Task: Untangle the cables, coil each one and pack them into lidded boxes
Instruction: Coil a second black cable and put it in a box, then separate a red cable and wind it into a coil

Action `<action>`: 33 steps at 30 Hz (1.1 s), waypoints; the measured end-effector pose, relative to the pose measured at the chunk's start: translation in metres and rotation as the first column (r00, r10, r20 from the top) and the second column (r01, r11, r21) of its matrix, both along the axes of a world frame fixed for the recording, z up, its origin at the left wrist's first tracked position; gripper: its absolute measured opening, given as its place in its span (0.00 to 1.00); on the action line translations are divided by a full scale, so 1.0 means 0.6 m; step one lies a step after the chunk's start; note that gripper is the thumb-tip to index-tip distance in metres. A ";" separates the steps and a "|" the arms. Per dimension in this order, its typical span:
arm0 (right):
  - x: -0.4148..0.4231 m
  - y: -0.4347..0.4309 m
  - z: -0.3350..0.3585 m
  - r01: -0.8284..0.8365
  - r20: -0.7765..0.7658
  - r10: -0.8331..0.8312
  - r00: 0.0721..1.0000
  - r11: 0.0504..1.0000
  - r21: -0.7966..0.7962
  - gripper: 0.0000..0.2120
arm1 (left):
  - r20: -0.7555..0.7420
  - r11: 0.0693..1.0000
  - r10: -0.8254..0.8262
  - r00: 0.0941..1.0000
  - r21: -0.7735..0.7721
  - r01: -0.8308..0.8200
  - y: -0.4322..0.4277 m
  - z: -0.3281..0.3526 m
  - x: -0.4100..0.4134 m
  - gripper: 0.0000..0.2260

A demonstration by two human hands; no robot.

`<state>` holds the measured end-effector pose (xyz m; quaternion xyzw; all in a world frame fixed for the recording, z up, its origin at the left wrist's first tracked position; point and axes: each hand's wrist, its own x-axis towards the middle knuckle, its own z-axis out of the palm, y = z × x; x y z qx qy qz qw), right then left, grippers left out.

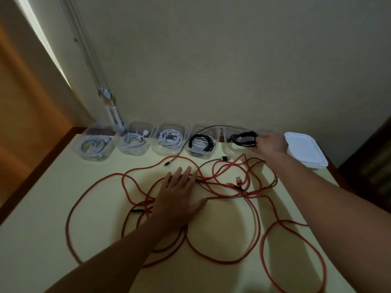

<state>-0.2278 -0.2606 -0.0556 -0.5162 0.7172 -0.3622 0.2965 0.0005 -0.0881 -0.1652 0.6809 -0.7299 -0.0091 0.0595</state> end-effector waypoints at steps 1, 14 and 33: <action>0.006 -0.008 -0.009 -0.070 -0.095 0.069 0.993 0.997 -0.007 0.11 | -0.004 1.000 -0.003 1.000 -0.011 0.003 0.001 -0.002 0.000 0.38; 0.011 -0.031 -0.060 -0.371 -0.761 0.393 0.517 0.904 0.214 0.25 | -0.062 0.997 -0.008 0.998 -0.073 0.003 0.001 -0.009 0.001 0.38; -0.012 0.043 -0.049 -0.452 -0.518 0.260 0.815 0.845 -0.286 0.16 | -0.148 0.992 -0.036 0.988 -0.127 0.018 0.004 -0.007 0.002 0.28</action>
